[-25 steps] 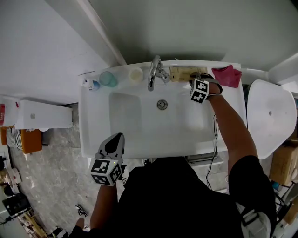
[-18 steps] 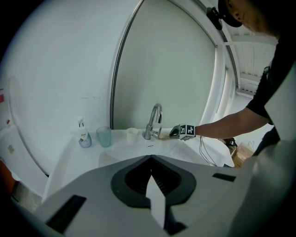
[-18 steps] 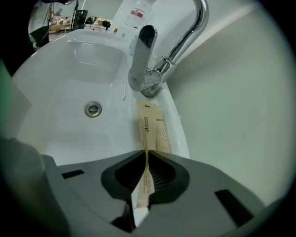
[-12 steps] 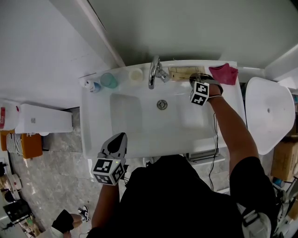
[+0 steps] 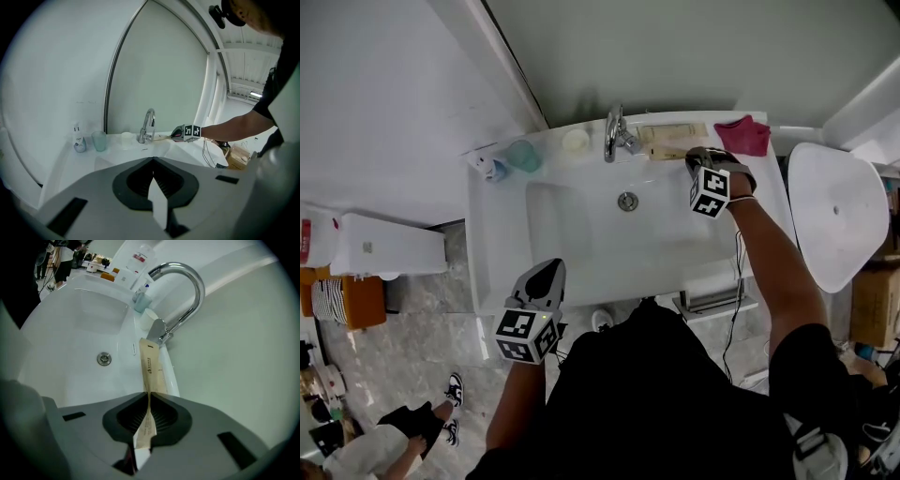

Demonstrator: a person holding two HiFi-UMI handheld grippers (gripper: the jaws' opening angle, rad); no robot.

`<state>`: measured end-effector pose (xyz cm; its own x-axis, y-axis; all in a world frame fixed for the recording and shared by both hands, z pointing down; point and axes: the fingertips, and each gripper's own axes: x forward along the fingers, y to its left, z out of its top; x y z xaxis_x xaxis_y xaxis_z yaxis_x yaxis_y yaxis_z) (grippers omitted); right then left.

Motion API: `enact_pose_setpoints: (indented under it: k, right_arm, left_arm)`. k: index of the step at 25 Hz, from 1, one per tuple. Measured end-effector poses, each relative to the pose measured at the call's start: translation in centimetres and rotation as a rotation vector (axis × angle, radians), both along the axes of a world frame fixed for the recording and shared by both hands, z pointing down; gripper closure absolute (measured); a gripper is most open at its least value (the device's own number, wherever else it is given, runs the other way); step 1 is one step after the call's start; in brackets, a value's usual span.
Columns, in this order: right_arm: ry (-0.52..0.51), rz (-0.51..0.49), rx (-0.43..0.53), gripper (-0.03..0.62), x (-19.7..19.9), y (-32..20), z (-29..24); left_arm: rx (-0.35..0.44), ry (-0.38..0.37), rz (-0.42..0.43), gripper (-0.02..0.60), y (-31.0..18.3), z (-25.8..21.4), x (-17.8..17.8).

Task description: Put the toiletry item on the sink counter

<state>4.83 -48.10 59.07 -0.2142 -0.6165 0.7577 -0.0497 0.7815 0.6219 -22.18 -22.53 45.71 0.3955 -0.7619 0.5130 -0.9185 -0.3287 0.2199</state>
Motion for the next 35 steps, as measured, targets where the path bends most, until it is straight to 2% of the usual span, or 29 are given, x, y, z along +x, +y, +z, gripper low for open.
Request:
enact_pose_setpoints:
  k: [5,12,19,26,35]
  right_arm:
    - [-0.037,0.009,0.026,0.574,-0.7,4.0,-2.3]
    - [-0.162,0.082,0.014,0.574,-1.0,10.4,-5.2]
    - [-0.342,0.231,0.01,0.574,-1.0,16.2,-8.0]
    - [-0.566,0.405,0.013,0.574,-0.3,21.1,-10.6]
    - [-0.816,0.63,-0.005,0.574,2.2,28.2,-10.9]
  left_arm:
    - [0.001,0.012,0.036,0.577,1.4,0.3,0.0]
    - [0.022,0.024,0.106,0.577,2.7,0.1,0.8]
    - [0.044,0.016,0.184,0.577,4.5,0.1,1.4]
    - [0.054,0.02,0.263,0.577,5.9,0.2,2.2]
    - [0.04,0.022,0.386,0.577,7.8,1.5,4.4]
